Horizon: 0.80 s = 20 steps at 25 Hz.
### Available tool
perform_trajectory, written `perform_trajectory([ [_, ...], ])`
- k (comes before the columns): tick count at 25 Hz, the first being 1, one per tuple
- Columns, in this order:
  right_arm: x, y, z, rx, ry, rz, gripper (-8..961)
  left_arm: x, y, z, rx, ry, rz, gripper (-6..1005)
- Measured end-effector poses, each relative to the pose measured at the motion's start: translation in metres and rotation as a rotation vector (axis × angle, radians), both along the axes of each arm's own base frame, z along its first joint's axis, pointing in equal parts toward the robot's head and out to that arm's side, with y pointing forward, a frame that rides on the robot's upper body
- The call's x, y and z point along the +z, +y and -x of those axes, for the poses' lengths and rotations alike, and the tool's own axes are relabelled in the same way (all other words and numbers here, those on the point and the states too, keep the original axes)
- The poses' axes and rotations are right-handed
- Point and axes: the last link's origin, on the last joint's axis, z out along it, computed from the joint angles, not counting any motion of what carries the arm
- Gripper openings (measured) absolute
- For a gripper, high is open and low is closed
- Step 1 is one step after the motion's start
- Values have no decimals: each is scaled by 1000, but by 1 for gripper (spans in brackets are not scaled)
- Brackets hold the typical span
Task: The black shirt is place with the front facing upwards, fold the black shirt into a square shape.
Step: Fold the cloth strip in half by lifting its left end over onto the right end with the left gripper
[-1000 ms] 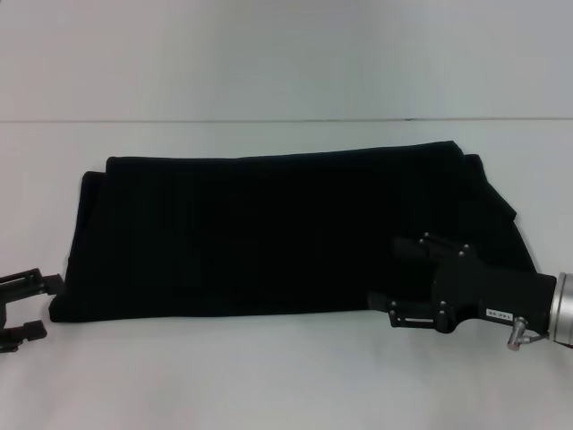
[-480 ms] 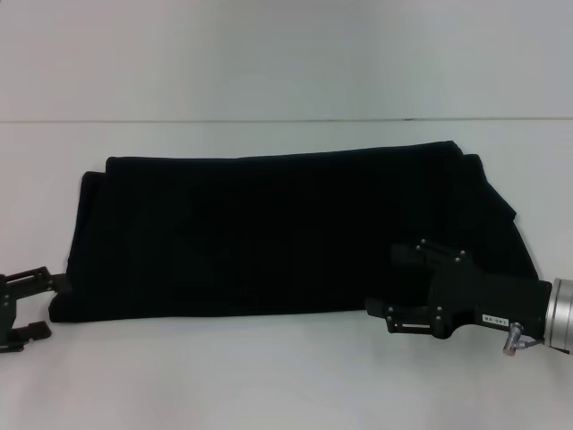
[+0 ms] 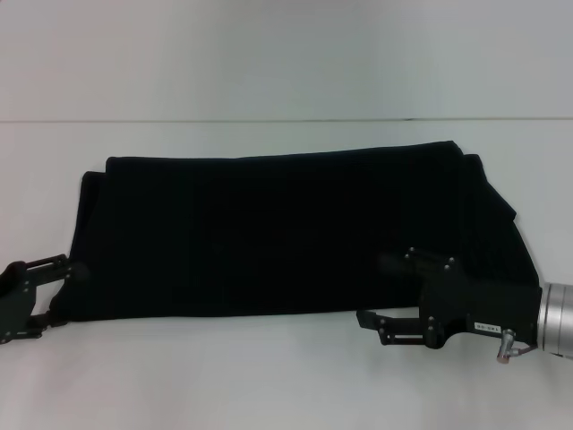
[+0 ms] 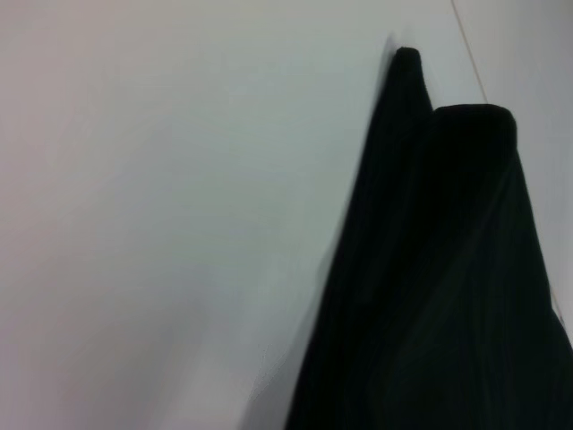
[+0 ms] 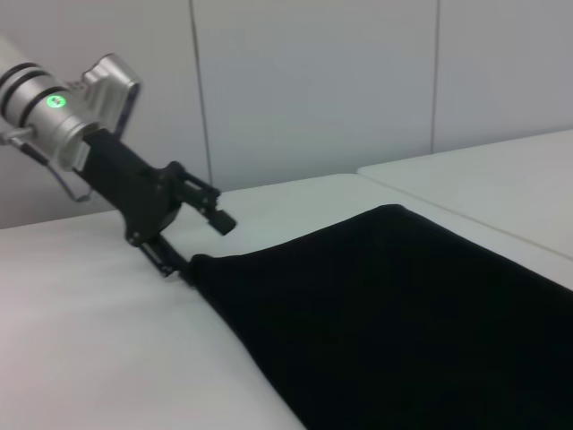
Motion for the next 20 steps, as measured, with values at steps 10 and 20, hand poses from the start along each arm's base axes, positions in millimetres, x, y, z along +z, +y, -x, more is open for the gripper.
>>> perform_trajectory([
  [10, -5, -2, 6, 35, -11, 35, 952, -6, 14, -13, -44, 5, 19, 847],
  [20, -4, -1, 6, 37, -8, 35, 951, -5, 20, -15, -78, 63, 47, 763],
])
